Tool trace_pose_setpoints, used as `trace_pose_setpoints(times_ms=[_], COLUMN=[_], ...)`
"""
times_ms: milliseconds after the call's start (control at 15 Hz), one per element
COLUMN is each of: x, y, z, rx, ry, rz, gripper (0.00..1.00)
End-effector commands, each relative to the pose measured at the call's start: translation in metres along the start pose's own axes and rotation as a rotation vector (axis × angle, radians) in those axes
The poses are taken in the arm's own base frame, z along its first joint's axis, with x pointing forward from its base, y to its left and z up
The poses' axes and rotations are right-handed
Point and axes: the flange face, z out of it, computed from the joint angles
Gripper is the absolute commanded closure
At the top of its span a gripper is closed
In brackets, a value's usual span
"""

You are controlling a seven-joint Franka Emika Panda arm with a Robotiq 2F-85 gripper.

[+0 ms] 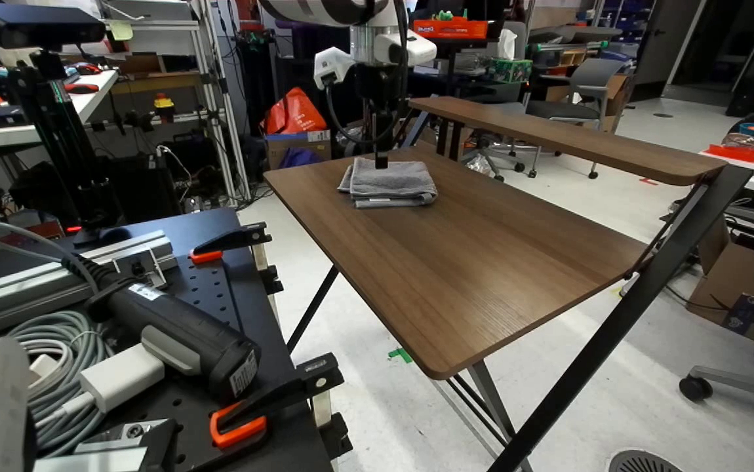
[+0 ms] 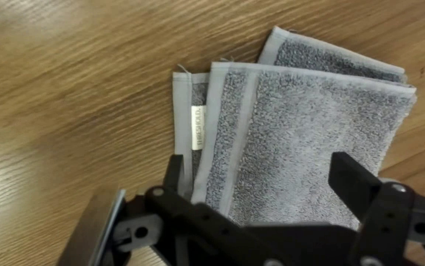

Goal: Slide the towel to the right

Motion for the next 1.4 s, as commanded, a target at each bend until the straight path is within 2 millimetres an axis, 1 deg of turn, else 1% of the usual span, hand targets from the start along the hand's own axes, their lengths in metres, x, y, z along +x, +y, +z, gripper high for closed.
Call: trace_pose_setpoints(times_ms=[0,200,400,533,733,867,1000,1133,1333], x=[0.019,0.027,0.036,0.044,0.055,0.062,0.069,0.078,0.091], y=[-0.021,-0.025,-0.020,-0.014,0.001,0.014,0.031,0.054,0.096], z=[0.024,0.047,0.065,0.072,0.076,0.076,0.075,0.076,0.074], rx=[0.000,-0.014,-0.029,-0.038,-0.048,-0.060,-0.074,-0.088,-0.115], ry=[0.006,0.008,0.011,0.014,0.012,0.016,0.023,0.021,0.026], rz=[0.037,0.049,0.069,0.079,0.092,0.106,0.123,0.149,0.203], gripper=[0.00,0.00,0.00,0.00,0.00,0.00,0.00,0.00,0.00])
